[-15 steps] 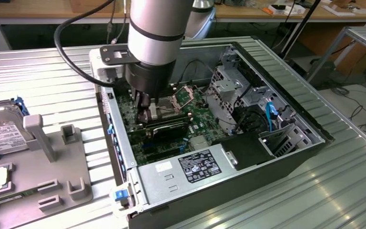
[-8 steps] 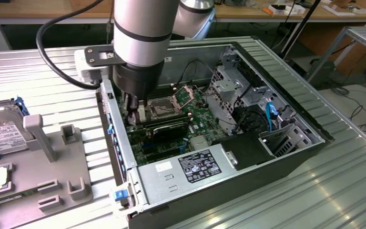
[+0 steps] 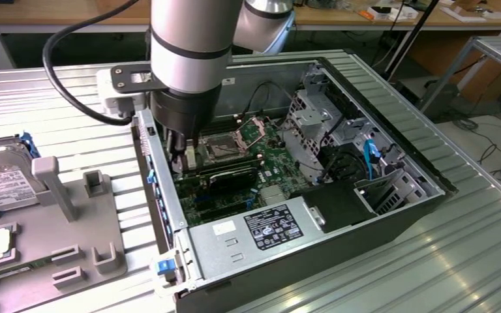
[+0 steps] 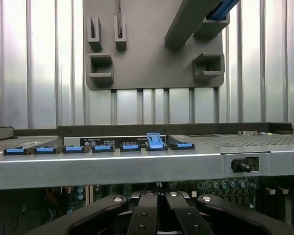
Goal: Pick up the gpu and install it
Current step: 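Press down on the gpu until it lock into place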
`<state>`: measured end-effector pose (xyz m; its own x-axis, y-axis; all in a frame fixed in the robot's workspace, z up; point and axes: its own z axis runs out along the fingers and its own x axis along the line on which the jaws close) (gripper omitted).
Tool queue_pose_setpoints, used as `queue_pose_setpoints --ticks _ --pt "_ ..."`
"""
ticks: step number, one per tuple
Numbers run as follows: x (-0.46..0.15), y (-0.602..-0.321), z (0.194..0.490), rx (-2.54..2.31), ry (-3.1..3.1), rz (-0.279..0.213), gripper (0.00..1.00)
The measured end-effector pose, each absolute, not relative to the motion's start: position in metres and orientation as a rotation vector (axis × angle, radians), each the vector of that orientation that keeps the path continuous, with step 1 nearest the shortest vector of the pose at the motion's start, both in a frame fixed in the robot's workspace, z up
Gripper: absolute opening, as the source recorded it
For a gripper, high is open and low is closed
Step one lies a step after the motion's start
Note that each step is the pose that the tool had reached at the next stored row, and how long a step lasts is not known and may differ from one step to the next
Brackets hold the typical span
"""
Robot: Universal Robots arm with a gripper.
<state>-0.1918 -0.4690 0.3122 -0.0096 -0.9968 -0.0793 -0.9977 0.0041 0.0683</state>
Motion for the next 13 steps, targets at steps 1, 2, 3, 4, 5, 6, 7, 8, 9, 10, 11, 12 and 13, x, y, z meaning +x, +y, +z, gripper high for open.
queue_pose_setpoints --ticks 1,2,3,4,5,6,7,8,9,10,11,12,13 --pt "-0.1920 -0.4690 0.3122 -2.205 2.220 0.164 0.11" --pt "-0.1924 -0.4691 0.3124 -2.205 2.220 0.164 0.11" --pt "-0.1927 -0.4690 0.3124 -2.205 2.220 0.164 0.11" --pt "-0.1937 -0.4691 0.3123 -2.205 2.220 0.164 0.11" --pt "-0.1946 -0.4691 0.3123 -2.205 2.220 0.164 0.11" --pt "-0.1949 -0.4691 0.3124 -2.205 2.220 0.164 0.11" --pt "-0.1949 -0.4691 0.3122 -2.205 2.220 0.164 0.11" --pt "-0.1949 -0.4692 0.3104 -2.205 2.220 0.162 0.11" --pt "-0.1950 -0.4692 0.3096 -2.205 2.220 0.161 0.11" --pt "-0.1950 -0.4692 0.3086 -2.204 2.219 0.161 0.11" --pt "-0.1950 -0.4692 0.3077 -2.204 2.219 0.161 0.11" --pt "-0.1950 -0.4693 0.3073 -2.204 2.219 0.160 0.11" --pt "-0.1950 -0.4693 0.3070 -2.204 2.219 0.160 0.11"
